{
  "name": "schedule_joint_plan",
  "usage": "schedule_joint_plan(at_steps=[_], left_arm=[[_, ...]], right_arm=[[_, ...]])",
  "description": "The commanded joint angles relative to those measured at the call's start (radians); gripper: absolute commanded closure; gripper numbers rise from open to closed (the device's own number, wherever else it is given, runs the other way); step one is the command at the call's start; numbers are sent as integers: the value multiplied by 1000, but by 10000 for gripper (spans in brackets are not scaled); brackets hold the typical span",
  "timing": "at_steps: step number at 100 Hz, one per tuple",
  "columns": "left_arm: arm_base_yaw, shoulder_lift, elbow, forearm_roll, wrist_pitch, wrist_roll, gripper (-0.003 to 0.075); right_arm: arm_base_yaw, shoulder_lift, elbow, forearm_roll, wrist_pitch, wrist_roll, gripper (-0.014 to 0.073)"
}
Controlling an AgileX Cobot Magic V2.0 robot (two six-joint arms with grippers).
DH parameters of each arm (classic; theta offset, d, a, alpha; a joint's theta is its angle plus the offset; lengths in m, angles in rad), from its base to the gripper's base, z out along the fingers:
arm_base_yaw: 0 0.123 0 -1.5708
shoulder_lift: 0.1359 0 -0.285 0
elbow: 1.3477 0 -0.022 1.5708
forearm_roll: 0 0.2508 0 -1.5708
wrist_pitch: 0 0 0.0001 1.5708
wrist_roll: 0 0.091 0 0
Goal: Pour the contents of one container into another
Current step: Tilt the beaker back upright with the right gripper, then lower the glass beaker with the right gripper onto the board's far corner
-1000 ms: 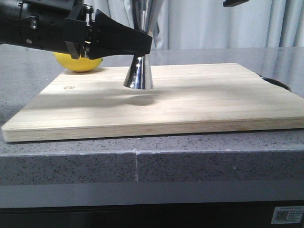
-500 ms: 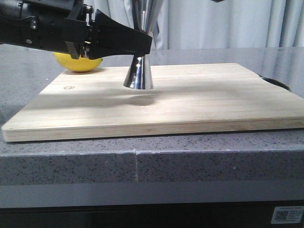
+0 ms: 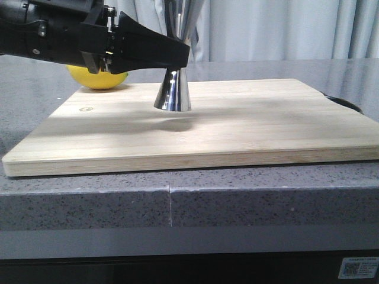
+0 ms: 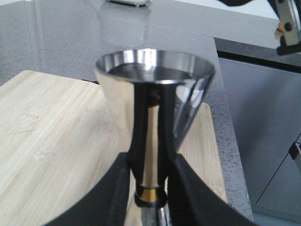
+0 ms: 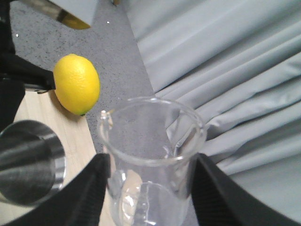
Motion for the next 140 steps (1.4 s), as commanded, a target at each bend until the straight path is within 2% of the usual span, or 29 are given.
schedule_joint_plan(at_steps=[1,16,33,47,74,101,114,140], left_arm=[[-8,-43,-29,-68,116,3,584],[-8,-43,-29,-68,116,3,584],[-8,-43,-29,-68,116,3,584],[-8,-43,-29,-68,116,3,584],[-8,-43,-29,-68,116,3,584],[-8,-43,-29,-68,116,3,584],[-8,-43,-29,-68,116,3,584],[-8,-43,-29,-68,116,3,584]], right_arm=[[-2,-39,-38,90,15,22,369],[-30,-39,-38,282,18,24,369],[-98,-39,-38,564,-4,24,369],[-145,-39,-34,673,-72,24,369],[-202,-35,60,733,-224,24,369],[-289,-35,222,819,-446,24,370],[-299,-29,278,820,-486,24,370],[-299,116,299,839,-631,24,370]])
